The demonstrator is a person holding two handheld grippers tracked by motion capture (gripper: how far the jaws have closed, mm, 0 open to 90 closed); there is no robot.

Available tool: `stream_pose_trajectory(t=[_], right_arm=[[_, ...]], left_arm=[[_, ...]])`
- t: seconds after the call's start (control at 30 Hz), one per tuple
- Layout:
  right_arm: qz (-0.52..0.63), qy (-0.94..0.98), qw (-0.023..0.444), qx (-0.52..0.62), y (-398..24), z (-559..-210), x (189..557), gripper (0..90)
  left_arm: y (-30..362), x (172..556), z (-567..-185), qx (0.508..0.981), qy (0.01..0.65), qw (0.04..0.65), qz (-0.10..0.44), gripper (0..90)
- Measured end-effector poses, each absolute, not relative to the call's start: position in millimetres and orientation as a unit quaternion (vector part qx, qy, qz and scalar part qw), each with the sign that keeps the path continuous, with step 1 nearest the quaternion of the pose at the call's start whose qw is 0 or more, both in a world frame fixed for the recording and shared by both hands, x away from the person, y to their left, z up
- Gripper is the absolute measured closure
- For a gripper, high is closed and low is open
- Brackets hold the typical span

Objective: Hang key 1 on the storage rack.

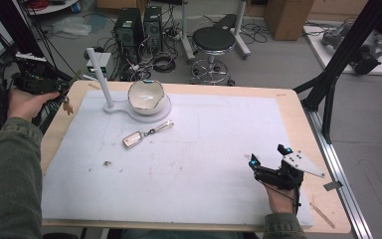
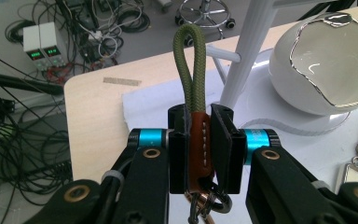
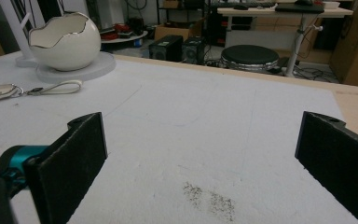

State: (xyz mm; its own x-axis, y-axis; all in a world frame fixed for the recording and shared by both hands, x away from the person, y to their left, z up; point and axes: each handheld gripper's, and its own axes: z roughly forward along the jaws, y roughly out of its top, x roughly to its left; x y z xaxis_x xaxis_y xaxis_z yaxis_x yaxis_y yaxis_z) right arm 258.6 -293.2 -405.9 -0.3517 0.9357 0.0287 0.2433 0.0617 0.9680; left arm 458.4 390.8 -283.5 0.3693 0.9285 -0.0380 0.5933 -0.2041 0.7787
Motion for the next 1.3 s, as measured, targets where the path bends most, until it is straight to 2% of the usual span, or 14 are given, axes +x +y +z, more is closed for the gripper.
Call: stream_pose_trajectory(t=[0.9, 1.3], right_arm=[[0.508, 0.646, 0.338, 0.459, -295, -408, 261, 0.9], [0.507, 0.644, 0.339, 0.463, -295, -408, 258, 0.9]], left_arm=[[375, 467, -293, 0.758, 0.503, 0.354, 0.217, 77.3], [356, 474, -305, 0.769, 0.494, 0.349, 0.204, 77.2]])
